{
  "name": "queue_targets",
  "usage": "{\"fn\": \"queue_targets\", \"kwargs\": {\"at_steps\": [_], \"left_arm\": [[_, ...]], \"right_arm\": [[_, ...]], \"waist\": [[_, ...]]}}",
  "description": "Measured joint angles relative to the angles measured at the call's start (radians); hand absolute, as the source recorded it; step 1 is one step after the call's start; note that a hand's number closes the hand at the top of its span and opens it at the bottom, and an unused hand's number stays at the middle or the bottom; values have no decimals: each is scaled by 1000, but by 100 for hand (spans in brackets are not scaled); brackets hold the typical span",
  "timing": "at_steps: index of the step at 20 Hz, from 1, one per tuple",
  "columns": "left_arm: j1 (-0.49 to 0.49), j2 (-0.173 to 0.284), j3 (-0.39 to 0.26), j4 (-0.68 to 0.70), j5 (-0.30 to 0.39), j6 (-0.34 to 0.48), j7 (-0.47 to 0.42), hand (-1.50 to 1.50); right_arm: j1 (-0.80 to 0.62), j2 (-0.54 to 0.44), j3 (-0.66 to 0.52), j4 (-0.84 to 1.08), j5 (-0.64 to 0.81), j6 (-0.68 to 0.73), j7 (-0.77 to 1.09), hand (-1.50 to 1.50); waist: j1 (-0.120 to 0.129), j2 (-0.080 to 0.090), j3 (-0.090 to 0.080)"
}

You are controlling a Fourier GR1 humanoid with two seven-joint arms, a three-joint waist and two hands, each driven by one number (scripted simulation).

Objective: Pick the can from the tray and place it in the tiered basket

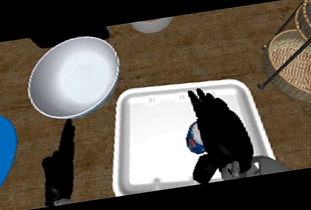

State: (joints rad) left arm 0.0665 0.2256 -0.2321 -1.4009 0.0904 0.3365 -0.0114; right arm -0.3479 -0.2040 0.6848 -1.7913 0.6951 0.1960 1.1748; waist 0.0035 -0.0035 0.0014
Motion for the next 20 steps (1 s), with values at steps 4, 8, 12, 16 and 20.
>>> {"fn": "queue_targets", "kwargs": {"at_steps": [4, 8, 12, 16, 20], "left_arm": [[13, 10, 7, -21, 2, -8, 11, 0], [14, 2, 9, -15, 1, -13, 3, 0], [12, -4, 10, -10, -4, -18, -1, 0], [5, 7, 27, -5, 2, -33, 3, 0], [9, -5, 26, -1, -8, -31, -13, 0]], "right_arm": [[-5, 32, -25, 45, -4, 27, 2, -150], [-7, 51, -53, 69, -12, 60, -7, -150], [9, 74, -63, 84, -1, 85, -18, -150], [19, 81, -93, 112, 1, 115, -39, -150], [37, 106, -121, 128, 4, 137, -44, -150]], "waist": [[1, 0, 0], [-1, 0, 0], [-4, -1, 1], [-4, 0, 1], [-4, 0, 1]]}}
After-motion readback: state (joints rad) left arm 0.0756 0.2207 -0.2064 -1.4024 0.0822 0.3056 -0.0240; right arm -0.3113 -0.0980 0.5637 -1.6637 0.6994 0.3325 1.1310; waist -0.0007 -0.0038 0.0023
